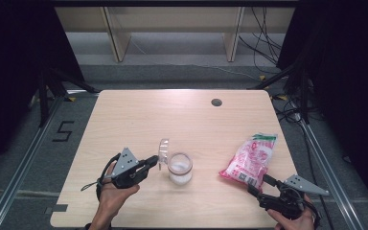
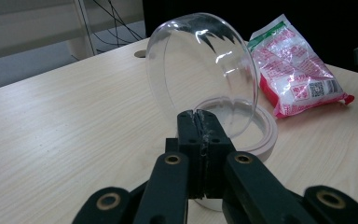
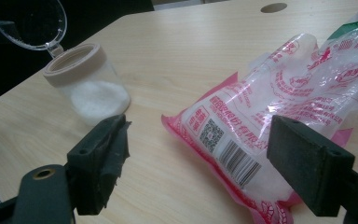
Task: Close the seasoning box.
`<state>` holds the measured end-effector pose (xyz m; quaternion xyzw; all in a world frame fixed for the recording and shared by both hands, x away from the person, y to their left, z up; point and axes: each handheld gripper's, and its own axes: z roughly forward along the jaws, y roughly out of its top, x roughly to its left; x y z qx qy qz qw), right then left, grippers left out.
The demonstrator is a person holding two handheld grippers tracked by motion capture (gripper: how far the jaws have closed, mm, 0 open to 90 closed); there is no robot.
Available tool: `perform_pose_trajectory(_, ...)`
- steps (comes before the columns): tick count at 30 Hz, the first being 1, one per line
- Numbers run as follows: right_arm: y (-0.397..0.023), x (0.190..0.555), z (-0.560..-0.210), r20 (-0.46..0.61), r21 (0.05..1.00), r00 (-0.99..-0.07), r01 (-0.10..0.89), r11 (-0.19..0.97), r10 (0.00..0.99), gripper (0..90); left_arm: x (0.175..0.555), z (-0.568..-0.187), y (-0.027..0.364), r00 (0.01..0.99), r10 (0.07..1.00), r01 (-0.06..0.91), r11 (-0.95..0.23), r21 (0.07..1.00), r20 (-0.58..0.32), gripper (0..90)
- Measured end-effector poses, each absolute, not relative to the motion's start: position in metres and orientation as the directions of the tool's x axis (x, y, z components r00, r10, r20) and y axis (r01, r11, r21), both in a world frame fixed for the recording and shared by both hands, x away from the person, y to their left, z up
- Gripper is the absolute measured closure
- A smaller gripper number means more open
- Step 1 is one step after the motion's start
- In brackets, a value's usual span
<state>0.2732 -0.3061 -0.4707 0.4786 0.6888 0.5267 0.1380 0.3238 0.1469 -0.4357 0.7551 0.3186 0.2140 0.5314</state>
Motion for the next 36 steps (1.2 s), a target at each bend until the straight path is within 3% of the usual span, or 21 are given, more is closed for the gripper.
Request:
perform_pose_trajectory(5,-0.306,0.275,-0.472,0.276,0.871,-0.521,0.491,0.019,0.808,21.7,0.321,-0.436,0.141,0.719,0.695,0.244,-0.245,0.938,-0.006,88.3)
perform_pose_trajectory(11,-0.303,0.272,-0.471,0.318,0.847,-0.512,0.532,0.004,0.798,22.4,0.321,-0.435,0.139,0.738,0.674,0.207,-0.262,0.942,0.025,87.4)
perform_pose_trajectory(16,-0.305,0.273,-0.472,0.273,0.86,-0.525,0.508,0.04,0.806,22.9,0.317,-0.436,0.138,0.751,0.66,0.235,-0.232,0.944,-0.025,84.2)
perform_pose_trajectory(25,-0.304,0.272,-0.472,0.279,0.854,-0.537,0.518,0.049,0.796,23.2,0.307,-0.438,0.139,0.789,0.611,0.251,-0.229,0.941,-0.062,59.8)
perform_pose_trajectory(29,-0.303,0.272,-0.473,0.273,0.86,-0.541,0.508,0.05,0.795,23.2,0.301,-0.44,0.139,0.793,0.606,0.258,-0.242,0.935,-0.061,53.3)
perform_pose_trajectory(30,-0.3,0.269,-0.472,0.319,0.841,-0.52,0.541,0.017,0.792,23.2,0.3,-0.441,0.14,0.793,0.607,0.26,-0.253,0.932,-0.056,52.4)
perform_pose_trajectory(36,-0.302,0.272,-0.473,0.26,0.869,-0.55,0.491,0.056,0.794,23.3,0.297,-0.446,0.137,0.798,0.601,0.263,-0.274,0.925,-0.048,46.1)
